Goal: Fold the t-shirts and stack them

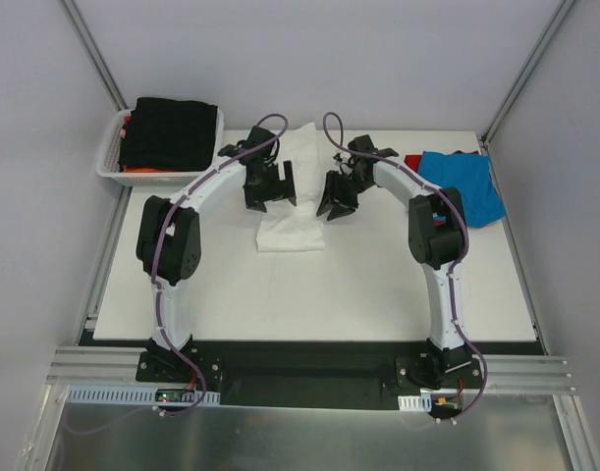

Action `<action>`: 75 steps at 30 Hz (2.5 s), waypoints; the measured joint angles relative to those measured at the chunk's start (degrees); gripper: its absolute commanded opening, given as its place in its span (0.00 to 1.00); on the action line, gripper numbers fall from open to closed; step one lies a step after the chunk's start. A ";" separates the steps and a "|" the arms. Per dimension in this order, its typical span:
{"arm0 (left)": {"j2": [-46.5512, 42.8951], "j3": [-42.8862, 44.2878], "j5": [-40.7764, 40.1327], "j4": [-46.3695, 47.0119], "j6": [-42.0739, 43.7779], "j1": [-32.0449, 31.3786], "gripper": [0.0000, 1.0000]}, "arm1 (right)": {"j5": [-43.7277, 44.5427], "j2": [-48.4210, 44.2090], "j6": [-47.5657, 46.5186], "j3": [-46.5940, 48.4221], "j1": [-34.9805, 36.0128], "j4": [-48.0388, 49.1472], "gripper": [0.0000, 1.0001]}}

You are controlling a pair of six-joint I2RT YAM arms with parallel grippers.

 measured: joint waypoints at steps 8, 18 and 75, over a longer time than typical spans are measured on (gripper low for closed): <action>-7.67 -9.07 0.24 2.58 -4.00 -6.43 0.08 | -0.79 -0.02 2.69 0.13 1.40 3.10 0.01; -6.25 -12.48 -1.05 5.27 -3.37 -6.91 0.06 | -1.51 0.02 5.11 0.42 2.54 5.49 0.01; 5.90 -5.73 -8.81 5.77 -4.07 -5.33 0.00 | 26.43 4.37 7.48 6.95 12.92 -3.28 0.01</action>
